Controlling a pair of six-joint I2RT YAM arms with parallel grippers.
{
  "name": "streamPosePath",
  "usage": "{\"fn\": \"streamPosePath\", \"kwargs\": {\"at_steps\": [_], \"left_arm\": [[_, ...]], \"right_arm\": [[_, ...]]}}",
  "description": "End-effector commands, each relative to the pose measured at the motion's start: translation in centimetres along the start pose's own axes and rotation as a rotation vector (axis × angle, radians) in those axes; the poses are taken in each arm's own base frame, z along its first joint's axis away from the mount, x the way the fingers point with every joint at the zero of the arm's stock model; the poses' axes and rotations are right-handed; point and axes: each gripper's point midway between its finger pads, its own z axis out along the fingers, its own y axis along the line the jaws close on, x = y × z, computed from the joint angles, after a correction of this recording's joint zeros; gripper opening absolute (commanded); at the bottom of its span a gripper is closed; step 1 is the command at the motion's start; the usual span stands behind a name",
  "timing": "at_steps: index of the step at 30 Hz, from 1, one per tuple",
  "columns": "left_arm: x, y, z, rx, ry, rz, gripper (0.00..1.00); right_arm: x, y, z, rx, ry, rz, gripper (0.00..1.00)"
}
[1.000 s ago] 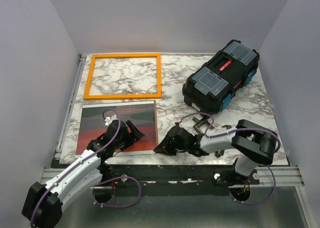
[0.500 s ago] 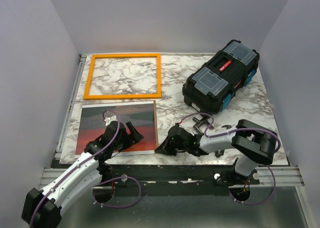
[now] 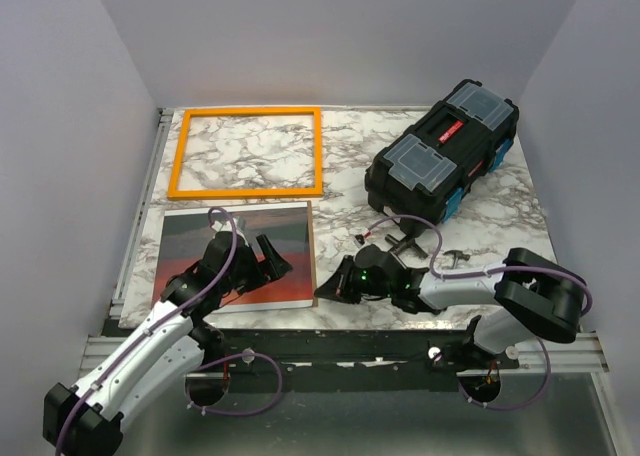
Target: Take the photo out of the frame
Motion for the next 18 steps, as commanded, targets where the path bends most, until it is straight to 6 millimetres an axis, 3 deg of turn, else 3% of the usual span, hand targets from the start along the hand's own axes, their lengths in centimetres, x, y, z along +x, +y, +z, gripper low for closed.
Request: {"fn": "streamPosePath", "kwargs": {"at_steps": [1,4,9,18], "left_arm": [[-1.4,-0.2,0.6,-0.034,-0.020,0.011,0.88],[-1.8,0.8,1.9,-0.078,-0.002,-0.006,0.88],[-1.9,3.9,3.5,-0.150,0.019,-0.090,0.88],[-0.4,7.5,4.0,-0.272,0.032,-0.182,0.87]], "right_arm": [[1.2,-0.2,0.6,0.036,0.089,-0.051,0.17],[1.8,-0.4,1.4,0.038,0.122,-0.016,0.34],[1.8,-1.6,2.0,0.085,0.123,0.016,0.48],[1.8,-2.4,2.9,0.098,0.138,0.031,0.47]]}}
